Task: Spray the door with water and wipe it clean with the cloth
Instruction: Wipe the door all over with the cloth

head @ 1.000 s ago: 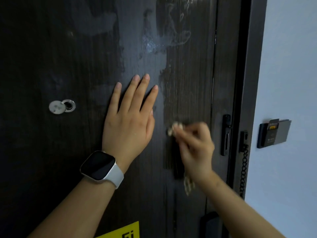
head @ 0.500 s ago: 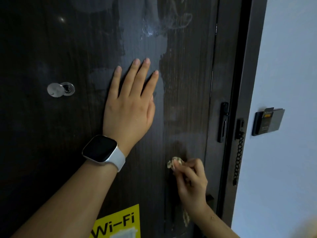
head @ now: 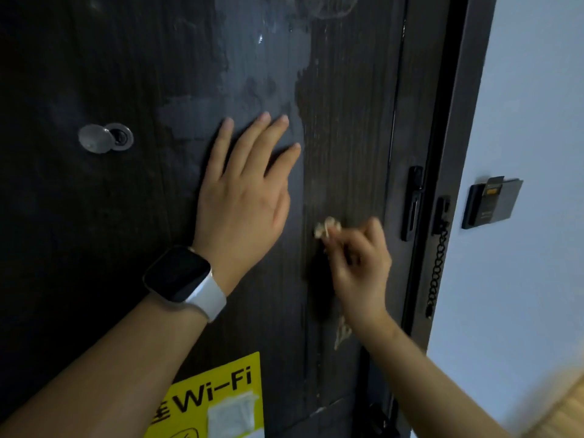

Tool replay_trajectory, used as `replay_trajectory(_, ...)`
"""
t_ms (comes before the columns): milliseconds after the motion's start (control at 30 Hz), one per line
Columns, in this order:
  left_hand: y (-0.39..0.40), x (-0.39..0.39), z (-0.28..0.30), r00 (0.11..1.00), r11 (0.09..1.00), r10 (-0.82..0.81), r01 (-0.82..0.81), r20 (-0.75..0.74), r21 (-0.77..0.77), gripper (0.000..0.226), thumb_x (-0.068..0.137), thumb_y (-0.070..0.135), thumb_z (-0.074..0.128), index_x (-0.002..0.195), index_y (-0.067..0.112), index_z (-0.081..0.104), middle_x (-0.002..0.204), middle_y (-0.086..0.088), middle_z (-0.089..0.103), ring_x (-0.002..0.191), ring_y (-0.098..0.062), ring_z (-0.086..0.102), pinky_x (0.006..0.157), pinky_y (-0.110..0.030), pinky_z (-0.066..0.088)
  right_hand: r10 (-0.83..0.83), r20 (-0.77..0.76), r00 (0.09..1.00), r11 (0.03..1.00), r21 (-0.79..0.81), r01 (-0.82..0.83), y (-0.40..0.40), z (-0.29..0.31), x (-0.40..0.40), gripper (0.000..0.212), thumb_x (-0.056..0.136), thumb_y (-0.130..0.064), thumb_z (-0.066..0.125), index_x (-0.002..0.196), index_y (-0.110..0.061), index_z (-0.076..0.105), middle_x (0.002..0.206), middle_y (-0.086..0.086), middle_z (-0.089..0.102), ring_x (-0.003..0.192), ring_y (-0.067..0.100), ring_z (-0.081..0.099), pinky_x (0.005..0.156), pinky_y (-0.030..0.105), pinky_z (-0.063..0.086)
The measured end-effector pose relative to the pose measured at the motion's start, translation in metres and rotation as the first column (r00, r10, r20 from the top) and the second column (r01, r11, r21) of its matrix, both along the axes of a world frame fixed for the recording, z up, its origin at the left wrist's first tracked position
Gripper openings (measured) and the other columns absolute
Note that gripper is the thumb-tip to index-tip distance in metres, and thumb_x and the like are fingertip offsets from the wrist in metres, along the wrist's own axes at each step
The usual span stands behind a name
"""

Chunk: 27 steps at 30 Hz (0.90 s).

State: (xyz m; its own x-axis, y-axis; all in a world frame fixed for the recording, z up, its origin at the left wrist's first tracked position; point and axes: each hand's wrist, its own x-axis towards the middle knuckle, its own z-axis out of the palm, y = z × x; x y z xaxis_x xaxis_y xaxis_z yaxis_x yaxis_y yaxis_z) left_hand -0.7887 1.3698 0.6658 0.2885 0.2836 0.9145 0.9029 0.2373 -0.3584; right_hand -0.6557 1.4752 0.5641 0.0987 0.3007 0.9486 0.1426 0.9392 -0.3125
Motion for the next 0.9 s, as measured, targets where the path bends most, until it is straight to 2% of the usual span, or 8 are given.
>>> replay_trajectory(133,-0.01,0.016,-0.06,0.995,0.998,-0.016,0.022,0.095,-0.065,0.046,0.097,0.022,0.051,0.142,0.014,0.051,0.158,-0.011,0.034,0.148,-0.028,0.025,0.122,-0.051,0.011,0.021,0.03,0.999,0.989,-0.145,-0.017,-0.005,-0.113,0.007,0.024,0.082,-0.001,0.069,0.093,-0.022,0.067,0.084,-0.01,0.042,0.068,0.017,0.051,0.059,0.026,0.043)
replay_trajectory(200,-0.012,0.02,-0.091,0.986,0.994,0.03,-0.013,0.166,-0.104,0.052,0.096,0.028,0.053,0.147,0.017,0.045,0.16,-0.01,0.029,0.15,-0.027,0.021,0.122,-0.052,0.008,0.033,0.037,0.999,0.971,-0.236,-0.023,-0.01,-0.139,0.007,0.032,0.081,0.004,0.072,0.095,-0.024,0.068,0.081,-0.007,0.044,0.066,0.019,0.052,0.056,0.032,0.045)
replay_trajectory(267,-0.01,0.018,-0.11,0.975,0.986,0.102,-0.073,0.199,-0.147,0.061,0.096,0.035,0.054,0.151,0.019,0.037,0.163,-0.01,0.02,0.151,-0.028,0.015,0.122,-0.052,0.004,0.049,0.024,0.998,0.961,-0.273,-0.041,-0.012,-0.136,0.006,0.035,0.079,0.007,0.074,0.093,-0.024,0.068,0.08,-0.006,0.044,0.065,0.018,0.052,0.056,0.028,0.043)
replay_trajectory(433,-0.005,0.015,-0.118,0.961,0.967,0.212,-0.179,0.177,-0.183,0.066,0.098,0.044,0.05,0.156,0.023,0.026,0.165,-0.009,0.01,0.152,-0.028,0.006,0.122,-0.048,-0.002,0.078,-0.006,0.997,0.981,-0.18,-0.078,-0.005,-0.051,0.008,0.011,0.081,0.001,0.075,0.086,-0.009,0.073,0.08,-0.005,0.042,0.066,0.012,0.047,0.063,0.012,0.036)
replay_trajectory(533,-0.004,0.015,-0.119,0.963,0.966,0.212,-0.182,0.165,-0.182,0.067,0.098,0.044,0.048,0.157,0.023,0.023,0.165,-0.009,0.007,0.153,-0.028,0.003,0.122,-0.049,-0.001,0.06,-0.082,0.995,0.99,-0.126,-0.07,0.001,-0.014,0.002,0.005,0.084,0.0,0.074,0.087,-0.004,0.073,0.08,-0.001,0.043,0.066,0.015,0.047,0.062,0.017,0.04)
replay_trajectory(667,-0.004,0.014,-0.12,0.963,0.967,0.212,-0.181,0.169,-0.182,0.067,0.099,0.044,0.047,0.157,0.022,0.022,0.165,-0.011,0.007,0.152,-0.029,0.003,0.122,-0.05,0.0,0.02,-0.01,1.0,0.998,-0.054,-0.021,0.0,-0.075,0.002,0.019,0.081,0.005,0.072,0.095,-0.006,0.074,0.086,0.002,0.047,0.072,0.019,0.05,0.063,0.023,0.04)
replay_trajectory(767,-0.005,0.014,-0.12,0.963,0.964,0.218,-0.188,0.158,-0.188,0.066,0.1,0.044,0.045,0.157,0.022,0.021,0.165,-0.011,0.008,0.152,-0.03,0.003,0.122,-0.051,0.0,0.051,0.077,0.996,0.989,-0.144,-0.039,-0.011,-0.144,0.007,0.03,0.08,0.004,0.07,0.101,-0.017,0.071,0.088,-0.001,0.048,0.073,0.019,0.052,0.064,0.022,0.04)
replay_trajectory(900,-0.005,0.015,-0.119,0.964,0.963,0.219,-0.189,0.15,-0.191,0.066,0.1,0.045,0.046,0.157,0.022,0.021,0.165,-0.011,0.007,0.152,-0.03,0.003,0.122,-0.051,-0.001,0.101,0.085,0.991,0.975,-0.204,-0.082,-0.012,-0.131,0.008,0.018,0.082,0.0,0.073,0.093,-0.015,0.072,0.084,-0.005,0.046,0.07,0.019,0.052,0.058,0.029,0.042)
